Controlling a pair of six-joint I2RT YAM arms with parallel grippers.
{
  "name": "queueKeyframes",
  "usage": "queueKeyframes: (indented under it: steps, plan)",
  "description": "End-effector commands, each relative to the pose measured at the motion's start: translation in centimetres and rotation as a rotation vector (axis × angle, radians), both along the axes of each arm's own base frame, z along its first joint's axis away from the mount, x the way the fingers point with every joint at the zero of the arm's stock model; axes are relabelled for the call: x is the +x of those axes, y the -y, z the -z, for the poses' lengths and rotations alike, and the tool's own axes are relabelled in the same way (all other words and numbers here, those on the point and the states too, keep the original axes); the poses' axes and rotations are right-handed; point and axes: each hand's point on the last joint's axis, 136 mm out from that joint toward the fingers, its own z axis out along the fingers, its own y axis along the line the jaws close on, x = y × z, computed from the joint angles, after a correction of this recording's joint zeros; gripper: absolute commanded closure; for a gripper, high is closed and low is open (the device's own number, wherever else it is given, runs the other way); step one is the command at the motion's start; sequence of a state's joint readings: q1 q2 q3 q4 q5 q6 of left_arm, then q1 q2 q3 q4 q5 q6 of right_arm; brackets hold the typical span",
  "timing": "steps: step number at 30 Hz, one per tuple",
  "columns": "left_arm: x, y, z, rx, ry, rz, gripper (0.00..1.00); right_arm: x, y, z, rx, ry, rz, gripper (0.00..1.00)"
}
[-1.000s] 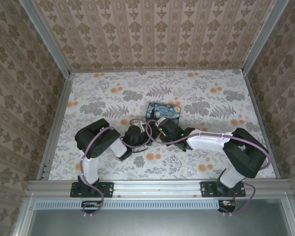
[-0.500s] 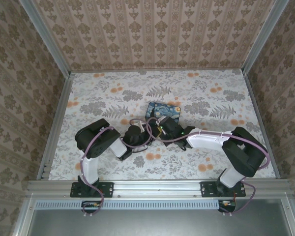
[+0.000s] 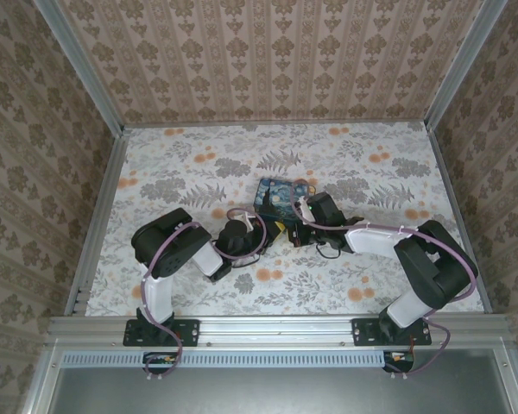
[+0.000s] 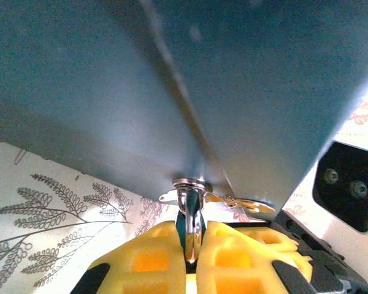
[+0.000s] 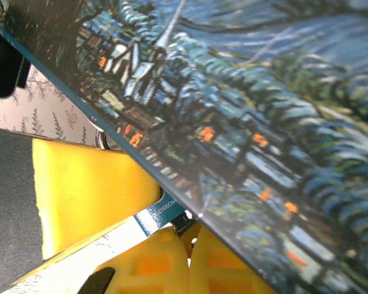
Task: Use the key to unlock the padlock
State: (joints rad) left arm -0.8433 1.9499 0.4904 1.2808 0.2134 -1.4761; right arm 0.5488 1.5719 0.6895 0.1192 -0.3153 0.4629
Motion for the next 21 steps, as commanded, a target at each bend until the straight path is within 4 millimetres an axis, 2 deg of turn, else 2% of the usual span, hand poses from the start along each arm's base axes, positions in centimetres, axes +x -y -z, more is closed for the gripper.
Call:
queueKeyframes:
  steps: [1, 5, 6, 7, 8, 9, 11, 12, 16, 21]
  plan:
    - [-1.0, 0.5, 0.3, -0.004, -0.001, 0.045, 1.00, 0.3, -3.5, -3.9, 0.234, 0.017, -0.057, 1.00]
    - [-1.0, 0.4, 0.4, -0.002, -0.004, 0.042, 1.00, 0.3, -2.9, -3.5, 0.220, 0.007, -0.038, 1.00]
    - [-1.0, 0.3, 0.5, -0.001, -0.006, 0.039, 1.00, 0.3, -2.5, -3.4, 0.208, 0.007, -0.028, 0.91]
    - [-0.9, 0.2, 0.6, 0.000, -0.011, 0.035, 1.00, 0.3, -2.2, -3.4, 0.200, 0.013, -0.017, 0.69]
    - [-0.9, 0.2, 0.6, 0.000, -0.011, 0.034, 1.00, 0.2, -1.8, -3.3, 0.194, 0.012, -0.006, 0.56]
    - [-0.9, 0.1, 0.6, 0.001, -0.010, 0.034, 1.00, 0.1, -1.4, -3.2, 0.190, 0.012, 0.006, 0.46]
    - [-0.9, 0.0, 0.6, 0.002, -0.013, 0.031, 1.00, -0.1, -0.6, -2.9, 0.188, 0.009, 0.034, 0.37]
    - [-0.9, 0.0, 0.6, 0.003, -0.011, 0.031, 1.00, -0.2, -0.3, -2.9, 0.189, 0.009, 0.046, 0.34]
    - [-1.1, -0.2, 0.7, 0.007, -0.012, 0.036, 1.00, 0.0, 1.0, -2.7, 0.211, 0.014, 0.105, 0.31]
    - [-1.6, -0.5, 1.1, 0.020, -0.017, 0.051, 1.00, 0.9, 1.2, -2.9, 0.231, 0.018, 0.134, 0.30]
